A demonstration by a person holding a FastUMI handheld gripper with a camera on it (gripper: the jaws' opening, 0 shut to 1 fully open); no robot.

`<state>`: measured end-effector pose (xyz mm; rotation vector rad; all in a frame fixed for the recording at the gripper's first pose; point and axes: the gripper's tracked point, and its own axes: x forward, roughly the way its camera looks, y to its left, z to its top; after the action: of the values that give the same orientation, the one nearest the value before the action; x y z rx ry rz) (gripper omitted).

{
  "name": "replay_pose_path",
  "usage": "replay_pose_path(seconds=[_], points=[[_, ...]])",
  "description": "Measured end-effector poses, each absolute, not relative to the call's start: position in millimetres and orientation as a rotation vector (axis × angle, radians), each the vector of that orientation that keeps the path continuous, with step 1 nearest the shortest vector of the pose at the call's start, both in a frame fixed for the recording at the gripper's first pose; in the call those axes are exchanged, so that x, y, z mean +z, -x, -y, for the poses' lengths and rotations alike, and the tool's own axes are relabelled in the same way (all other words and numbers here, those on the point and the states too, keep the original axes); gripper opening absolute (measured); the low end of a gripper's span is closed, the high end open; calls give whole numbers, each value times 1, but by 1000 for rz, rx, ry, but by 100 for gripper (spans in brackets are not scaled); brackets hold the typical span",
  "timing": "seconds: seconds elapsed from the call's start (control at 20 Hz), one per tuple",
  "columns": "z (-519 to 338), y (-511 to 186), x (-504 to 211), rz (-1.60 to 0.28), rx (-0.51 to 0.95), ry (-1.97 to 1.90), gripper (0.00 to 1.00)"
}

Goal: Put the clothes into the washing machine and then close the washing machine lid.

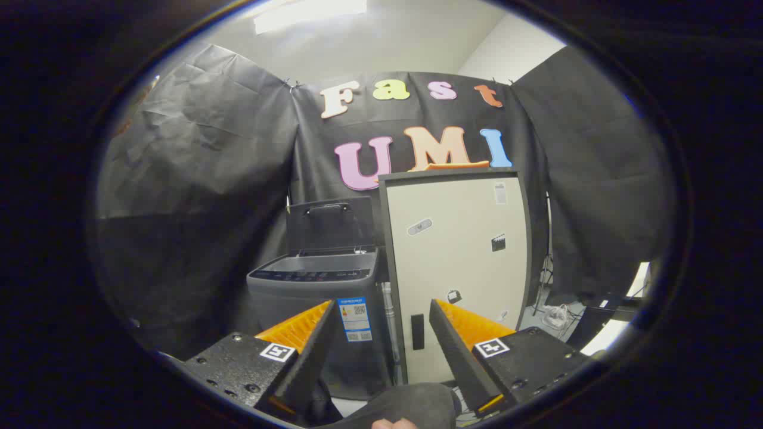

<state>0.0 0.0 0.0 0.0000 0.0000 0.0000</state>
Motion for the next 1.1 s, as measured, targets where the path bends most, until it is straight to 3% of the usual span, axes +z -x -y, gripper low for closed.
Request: replay_pose_path(seconds=[1.1], points=[[-10,-1,-6,-13,30,23,94]])
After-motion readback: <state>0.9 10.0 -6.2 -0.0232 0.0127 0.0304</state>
